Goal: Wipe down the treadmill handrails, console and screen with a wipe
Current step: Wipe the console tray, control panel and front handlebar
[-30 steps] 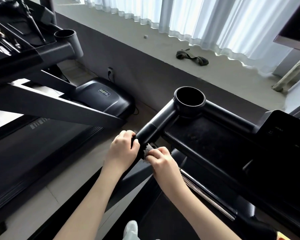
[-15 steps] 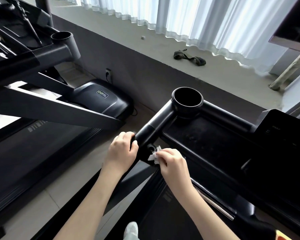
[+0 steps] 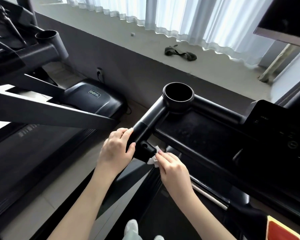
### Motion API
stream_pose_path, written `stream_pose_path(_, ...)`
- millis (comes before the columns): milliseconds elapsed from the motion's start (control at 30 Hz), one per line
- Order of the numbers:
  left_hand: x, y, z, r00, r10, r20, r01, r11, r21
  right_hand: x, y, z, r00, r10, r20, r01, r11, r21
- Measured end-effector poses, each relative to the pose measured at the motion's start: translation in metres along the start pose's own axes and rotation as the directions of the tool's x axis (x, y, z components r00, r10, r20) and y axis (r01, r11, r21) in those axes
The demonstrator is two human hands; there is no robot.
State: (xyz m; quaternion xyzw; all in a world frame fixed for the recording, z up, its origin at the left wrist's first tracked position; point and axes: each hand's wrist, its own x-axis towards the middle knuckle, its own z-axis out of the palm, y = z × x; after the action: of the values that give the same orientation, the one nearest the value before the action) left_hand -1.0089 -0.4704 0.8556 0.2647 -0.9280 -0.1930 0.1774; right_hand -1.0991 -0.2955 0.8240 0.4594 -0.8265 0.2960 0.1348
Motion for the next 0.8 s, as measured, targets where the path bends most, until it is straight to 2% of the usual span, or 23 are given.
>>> stream_pose_path(133,0.001,0.0,0.001,1.0,-0.004,0.001,0.004,1.0,0.005,0.005,-0.007,0.006,0.998,-0.005,-0.069,0.004,1.0,-0.015)
stream_pose_path(233,0.001,-0.001,0.003,1.0,-0.002,-0.014,0.002,1.0,0.019,0.008,-0.012,0.017,1.0,0.021,-0.013,-0.021,1.0,-0.006)
stream_pose_path(333,0.0,-0.001,0.003,1.0,0.009,-0.014,-0.009,1.0,0.025,-0.011,-0.002,0.012,0.998,-0.046,0.04,0.048,0.998,-0.045)
stream_pose_path(467,0.0,-0.002,0.004,1.0,0.021,-0.023,-0.02,0.999,0.039,-0.013,-0.005,0.013,0.997,0.077,0.001,-0.077,0.997,-0.003)
stream_pose_path(567,0.0,-0.003,0.006,0.998,0.047,-0.032,-0.045,0.997,0.064,-0.002,-0.016,0.019,0.996,0.077,-0.04,-0.075,0.996,0.044)
stream_pose_path(667,-0.001,-0.003,0.007,0.998,0.053,-0.046,-0.049,0.995,0.091,-0.01,-0.011,0.009,0.998,0.064,-0.014,-0.063,0.995,0.077)
stream_pose_path(800,-0.002,0.0,0.006,0.988,0.14,-0.063,-0.129,0.98,0.155,-0.013,-0.004,0.0,0.986,0.162,0.035,-0.165,0.975,0.149)
